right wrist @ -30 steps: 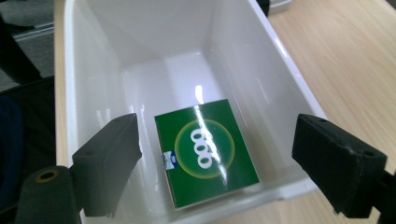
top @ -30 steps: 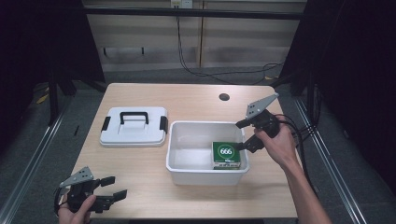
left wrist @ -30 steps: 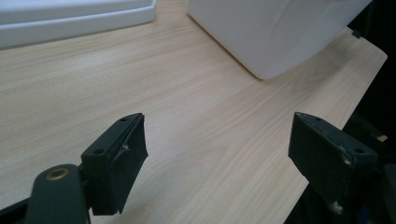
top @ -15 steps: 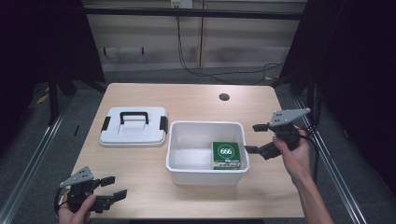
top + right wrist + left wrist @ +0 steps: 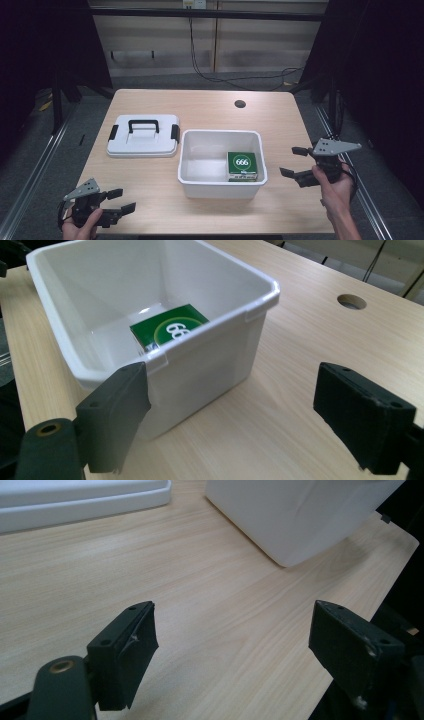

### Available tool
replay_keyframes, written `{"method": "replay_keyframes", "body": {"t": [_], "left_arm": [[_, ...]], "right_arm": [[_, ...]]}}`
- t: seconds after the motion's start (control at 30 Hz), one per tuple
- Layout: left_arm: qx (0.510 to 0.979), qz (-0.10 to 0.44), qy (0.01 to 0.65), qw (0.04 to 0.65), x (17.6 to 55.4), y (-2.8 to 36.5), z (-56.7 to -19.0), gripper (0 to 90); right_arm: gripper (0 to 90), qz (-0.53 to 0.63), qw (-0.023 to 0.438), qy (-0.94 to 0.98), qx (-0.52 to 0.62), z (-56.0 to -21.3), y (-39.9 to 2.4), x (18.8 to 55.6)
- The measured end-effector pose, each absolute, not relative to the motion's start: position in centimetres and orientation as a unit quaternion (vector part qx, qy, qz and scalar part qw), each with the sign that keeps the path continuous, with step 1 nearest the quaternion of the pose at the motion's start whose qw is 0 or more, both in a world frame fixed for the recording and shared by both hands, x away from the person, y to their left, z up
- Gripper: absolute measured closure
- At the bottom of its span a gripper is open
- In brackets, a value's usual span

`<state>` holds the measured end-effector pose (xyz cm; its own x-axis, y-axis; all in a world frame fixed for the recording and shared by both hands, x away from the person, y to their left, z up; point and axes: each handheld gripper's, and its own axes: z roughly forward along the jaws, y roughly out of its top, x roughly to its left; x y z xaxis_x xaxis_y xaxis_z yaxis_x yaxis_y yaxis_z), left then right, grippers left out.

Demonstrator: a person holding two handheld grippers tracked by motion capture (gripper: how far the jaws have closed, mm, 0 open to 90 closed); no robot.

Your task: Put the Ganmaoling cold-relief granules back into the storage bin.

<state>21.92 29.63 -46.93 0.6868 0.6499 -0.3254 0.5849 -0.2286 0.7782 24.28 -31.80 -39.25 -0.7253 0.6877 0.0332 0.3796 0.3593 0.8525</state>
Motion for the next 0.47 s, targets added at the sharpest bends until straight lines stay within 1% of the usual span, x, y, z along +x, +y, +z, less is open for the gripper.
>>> {"method": "replay_keyframes", "body": {"t": [0.23, 0.47], "left_arm": [[0.782, 0.037, 0.395, 0.48, 21.9, 29.6, -46.9, 19.3], [0.782, 0.036, 0.394, 0.481, 21.9, 29.7, -46.9, 19.3]], "right_arm": [[13.4, 0.455, 0.169, 0.801, 0.35, -41.7, -33.1, 22.1], [13.3, 0.447, 0.167, 0.797, 0.371, -44.1, -34.2, 21.8]]}}
